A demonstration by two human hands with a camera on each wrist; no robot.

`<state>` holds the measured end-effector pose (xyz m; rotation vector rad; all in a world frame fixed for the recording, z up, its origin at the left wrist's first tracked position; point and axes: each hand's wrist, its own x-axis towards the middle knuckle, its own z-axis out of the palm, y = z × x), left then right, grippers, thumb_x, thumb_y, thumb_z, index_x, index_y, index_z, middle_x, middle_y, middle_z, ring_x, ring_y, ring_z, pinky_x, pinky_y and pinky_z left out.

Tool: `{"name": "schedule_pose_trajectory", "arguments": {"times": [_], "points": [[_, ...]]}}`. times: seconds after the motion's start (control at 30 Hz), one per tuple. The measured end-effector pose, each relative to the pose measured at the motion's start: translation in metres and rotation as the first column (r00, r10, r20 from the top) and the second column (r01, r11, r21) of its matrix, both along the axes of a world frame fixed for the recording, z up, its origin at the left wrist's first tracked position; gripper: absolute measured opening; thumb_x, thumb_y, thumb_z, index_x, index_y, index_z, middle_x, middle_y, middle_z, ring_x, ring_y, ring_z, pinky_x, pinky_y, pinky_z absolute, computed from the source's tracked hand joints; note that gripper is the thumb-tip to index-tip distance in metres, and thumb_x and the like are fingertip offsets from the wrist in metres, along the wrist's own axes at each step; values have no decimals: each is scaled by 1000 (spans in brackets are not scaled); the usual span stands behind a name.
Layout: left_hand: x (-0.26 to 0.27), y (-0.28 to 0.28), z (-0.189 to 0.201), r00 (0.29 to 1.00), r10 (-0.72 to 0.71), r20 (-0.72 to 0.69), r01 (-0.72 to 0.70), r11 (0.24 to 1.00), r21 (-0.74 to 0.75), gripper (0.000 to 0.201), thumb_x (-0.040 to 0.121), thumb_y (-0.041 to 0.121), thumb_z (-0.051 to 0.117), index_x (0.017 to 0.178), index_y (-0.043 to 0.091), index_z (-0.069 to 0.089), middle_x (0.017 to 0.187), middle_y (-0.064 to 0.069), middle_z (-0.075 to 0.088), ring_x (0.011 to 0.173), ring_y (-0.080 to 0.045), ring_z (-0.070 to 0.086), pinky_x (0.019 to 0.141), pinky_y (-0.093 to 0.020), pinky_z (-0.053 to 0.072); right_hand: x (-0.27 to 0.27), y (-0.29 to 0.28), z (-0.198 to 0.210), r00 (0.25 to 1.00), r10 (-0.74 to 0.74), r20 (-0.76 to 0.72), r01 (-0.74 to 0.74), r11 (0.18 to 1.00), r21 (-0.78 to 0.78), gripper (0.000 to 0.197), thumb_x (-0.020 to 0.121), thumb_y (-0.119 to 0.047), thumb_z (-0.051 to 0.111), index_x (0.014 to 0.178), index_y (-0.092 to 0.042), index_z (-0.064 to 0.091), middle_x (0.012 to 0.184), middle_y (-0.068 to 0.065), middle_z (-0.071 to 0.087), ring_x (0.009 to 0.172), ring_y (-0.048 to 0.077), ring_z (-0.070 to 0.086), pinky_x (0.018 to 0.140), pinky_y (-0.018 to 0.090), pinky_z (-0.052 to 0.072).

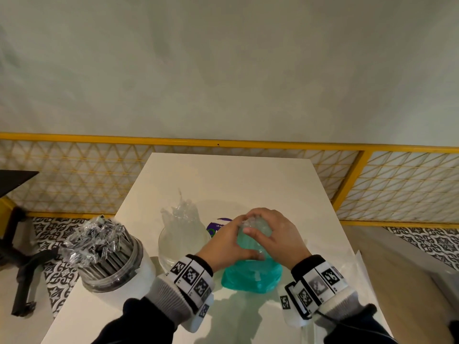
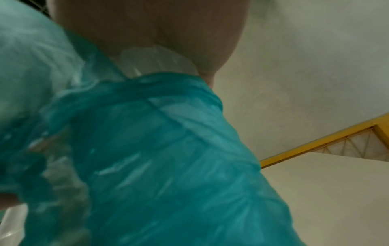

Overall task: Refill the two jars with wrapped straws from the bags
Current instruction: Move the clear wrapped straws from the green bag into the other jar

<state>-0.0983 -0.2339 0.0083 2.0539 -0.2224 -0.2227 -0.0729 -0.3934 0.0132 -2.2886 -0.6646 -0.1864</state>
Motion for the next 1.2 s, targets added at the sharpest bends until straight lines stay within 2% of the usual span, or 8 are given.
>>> {"name": "schedule_pose_trajectory", "arguments": {"times": [0.1, 0.2, 0.37, 0.6, 0.73, 0.87, 1.07, 1.2], "points": [[4, 1, -9, 999, 43, -4, -43, 998, -46, 74, 58, 36, 85, 124, 30, 52, 113, 16, 62, 106, -2, 57, 91, -23, 49, -1, -3, -1, 1000, -19, -14, 19, 1000, -6, 58, 75, -74, 40, 113, -32, 53, 100, -10, 62, 92, 6, 56, 81, 21, 45], [5, 2, -16, 998, 67, 13, -67, 997, -42, 68, 61, 33, 85, 120, 26, 54, 110, 16, 61, 104, -1, 56, 86, -16, 46, -3, -3, -1, 1000, -10, 6, 10, 1000, -10, 63, 76, -79, 31, 111, -32, 55, 101, -10, 63, 93, 6, 56, 82, 22, 45], [4, 3, -22, 991, 119, 57, -116, 992, -58, 53, 63, 32, 83, 109, 20, 58, 100, 14, 59, 96, 2, 56, 77, -8, 43, -1, -2, -3, 997, 3, 79, -4, 1000, 15, 49, 80, -70, 42, 99, -29, 61, 96, -17, 60, 90, 1, 54, 81, 18, 45], [-2, -1, -24, 988, 124, 94, -113, 987, -118, 48, 67, 27, 76, 111, 24, 58, 107, 12, 60, 102, -1, 57, 89, -20, 47, 2, -1, -2, 999, 1, 53, -1, 1000, 2, 44, 77, -66, 48, 97, -29, 61, 92, -21, 56, 87, 1, 52, 77, 7, 36], [-6, -4, -24, 982, 160, 104, -144, 979, -146, 32, 64, 24, 68, 95, 22, 60, 93, 1, 65, 87, -13, 63, 77, -26, 52, 2, 0, -3, 996, 35, 85, -36, 999, 7, 52, 78, -73, 40, 88, -27, 63, 88, -17, 57, 84, 3, 53, 76, 15, 41], [-6, 2, -24, 971, 236, 27, -221, 940, -262, 31, 65, 23, 69, 92, 7, 62, 82, -4, 67, 75, -12, 63, 69, -29, 52, 3, -2, -6, 995, 28, 96, -33, 998, 53, 45, 76, -68, 52, 81, -25, 65, 85, -12, 61, 82, 5, 55, 75, 17, 43], [-6, 13, 13, 929, 365, -66, -358, 833, -423, 14, 79, 11, 71, 80, -2, 68, 73, -19, 63, 67, -22, 58, 67, -36, 49, 6, -1, -12, 991, -2, 134, -5, 999, 50, 19, 79, -39, 60, 75, -21, 64, 82, -9, 62, 77, 9, 57, 71, 21, 44], [-8, 28, 67, 904, 426, 14, -365, 791, -491, 6, 70, 20, 72, 64, 19, 71, 71, 0, 67, 73, -18, 60, 78, -38, 47, 5, -1, -12, 993, -8, 120, 3, 999, 43, 17, 79, -38, 59, 74, -22, 62, 80, -11, 61, 77, 8, 56, 72, 19, 43]]}}
